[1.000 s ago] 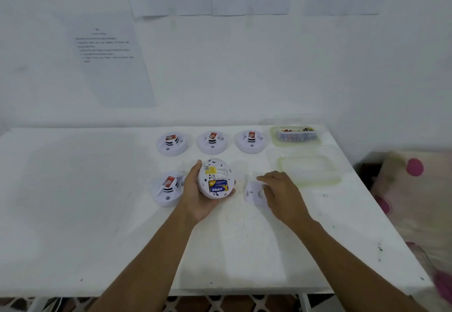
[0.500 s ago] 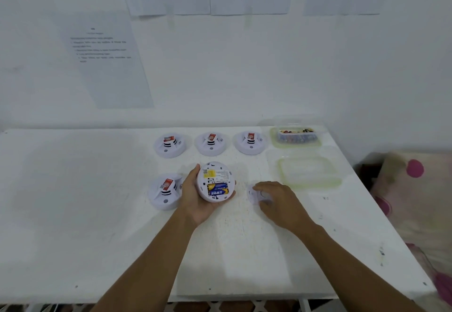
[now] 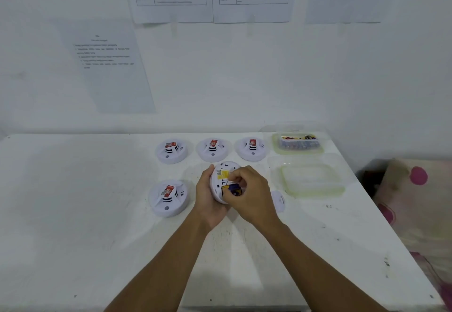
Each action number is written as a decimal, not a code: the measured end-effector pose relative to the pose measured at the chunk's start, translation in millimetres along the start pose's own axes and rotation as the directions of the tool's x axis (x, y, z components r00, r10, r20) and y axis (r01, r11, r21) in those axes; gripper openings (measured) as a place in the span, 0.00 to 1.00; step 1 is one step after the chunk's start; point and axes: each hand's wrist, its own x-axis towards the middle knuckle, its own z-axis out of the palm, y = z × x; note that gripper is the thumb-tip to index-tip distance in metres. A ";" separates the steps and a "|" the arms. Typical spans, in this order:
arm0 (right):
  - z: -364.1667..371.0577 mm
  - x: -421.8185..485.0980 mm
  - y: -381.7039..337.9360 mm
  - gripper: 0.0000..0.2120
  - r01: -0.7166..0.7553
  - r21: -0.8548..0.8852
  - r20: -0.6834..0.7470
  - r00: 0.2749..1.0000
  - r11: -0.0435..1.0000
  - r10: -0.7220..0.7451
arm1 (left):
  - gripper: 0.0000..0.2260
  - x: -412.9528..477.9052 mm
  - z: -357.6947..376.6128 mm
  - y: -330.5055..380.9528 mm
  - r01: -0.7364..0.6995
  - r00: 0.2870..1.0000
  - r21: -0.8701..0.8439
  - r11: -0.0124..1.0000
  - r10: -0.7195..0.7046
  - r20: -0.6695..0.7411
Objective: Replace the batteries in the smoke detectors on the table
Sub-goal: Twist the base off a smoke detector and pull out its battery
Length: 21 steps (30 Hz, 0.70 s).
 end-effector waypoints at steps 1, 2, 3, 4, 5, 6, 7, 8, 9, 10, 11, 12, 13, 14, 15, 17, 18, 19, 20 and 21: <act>0.6 -0.2 -0.4 0.14 0.001 -0.008 -0.018 1.000 1.000 -0.001 | 0.21 0.0 1.2 -0.7 -0.004 1.000 0.011 1.000 0.004 -0.001; 1.1 -0.1 -0.9 0.15 0.003 -0.012 -0.038 0.999 1.000 -0.003 | 0.20 0.7 1.9 -1.3 -0.010 1.000 0.025 1.000 0.010 -0.005; 1.5 0.0 -1.7 0.14 0.005 -0.010 -0.053 0.999 1.000 -0.005 | 0.20 1.7 2.0 -2.3 -0.016 1.000 0.038 0.999 0.016 -0.010; 1.9 0.0 -1.9 0.14 0.009 -0.003 -0.064 0.998 1.000 -0.009 | 0.20 2.7 1.9 -2.8 -0.020 1.000 0.045 0.999 0.021 -0.016; 2.3 0.0 -1.9 0.14 0.016 0.010 -0.068 0.998 1.000 -0.015 | 0.20 3.4 1.3 -3.2 -0.021 1.000 0.049 0.999 0.022 -0.020; 2.1 -0.4 -1.5 0.13 0.030 0.018 -0.066 0.997 0.999 -0.029 | 0.20 3.9 0.9 -3.1 -0.020 1.000 0.050 0.999 0.021 -0.020; 1.2 -0.8 -0.7 0.13 0.049 0.017 -0.057 0.997 0.999 -0.048 | 0.20 4.5 0.1 -3.1 -0.019 1.000 0.049 0.999 0.019 -0.013; -0.1 -1.2 1.2 0.12 0.074 0.011 -0.044 0.996 0.997 -0.074 | 0.20 4.7 -0.6 -3.0 -0.015 1.000 0.044 0.999 0.015 -0.007; -1.9 -1.3 4.1 0.12 0.102 0.007 -0.024 0.994 0.995 -0.102 | 0.21 4.6 -0.6 -2.7 -0.008 1.000 0.038 0.999 0.008 -0.001; -4.2 -1.3 7.5 0.12 0.136 0.003 0.004 0.991 0.991 -0.136 | 0.21 4.5 -0.6 -2.2 -0.004 1.000 0.029 1.000 0.004 0.000; -7.0 -1.5 10.8 0.12 0.175 -0.006 0.040 0.984 0.985 -0.175 | 0.21 4.3 0.1 -1.7 -0.004 1.000 0.026 1.000 0.004 0.005; -9.7 -1.8 13.8 0.11 0.218 -0.024 0.074 0.974 0.976 -0.216 | 0.21 4.7 1.3 -1.6 -0.006 1.000 0.022 1.000 0.006 0.013; -12.2 -1.8 16.0 0.11 0.263 -0.047 0.099 0.961 0.964 -0.258 | 0.22 5.5 2.5 -1.9 -0.009 1.000 0.016 1.000 0.008 0.020; -14.6 -1.1 16.7 0.10 0.302 -0.072 0.116 0.949 0.951 -0.293 | 0.21 6.6 4.5 -2.5 -0.006 0.999 0.001 1.000 0.006 0.033; -17.9 0.6 14.7 0.08 0.323 -0.086 0.124 0.942 0.942 -0.312 | 0.21 7.8 6.1 -3.6 -0.004 0.999 -0.014 1.000 0.004 0.038; -31.3 9.7 5.9 0.05 0.287 -0.063 0.111 0.954 0.956 -0.279 | 0.21 11.2 9.6 -4.9 -0.010 0.999 -0.020 1.000 0.011 0.049; -42.5 18.1 2.4 0.04 0.240 -0.027 0.078 0.968 0.970 -0.238 | 0.21 12.8 11.2 -4.9 -0.014 0.998 -0.022 1.000 0.015 0.054; -56.6 28.3 1.6 0.05 0.194 0.008 0.030 0.980 0.981 -0.195 | 0.21 14.8 12.0 -5.1 -0.011 0.998 -0.025 1.000 0.013 0.061; -73.3 39.6 4.1 0.06 0.149 0.026 -0.020 0.989 0.989 -0.148 | 0.21 16.8 12.8 -4.9 -0.005 0.998 -0.032 0.999 0.007 0.060; -91.4 51.0 8.7 0.08 0.094 0.017 -0.053 0.994 0.995 -0.093 | 0.21 18.6 14.2 -4.6 -0.002 0.998 -0.038 0.999 0.004 0.058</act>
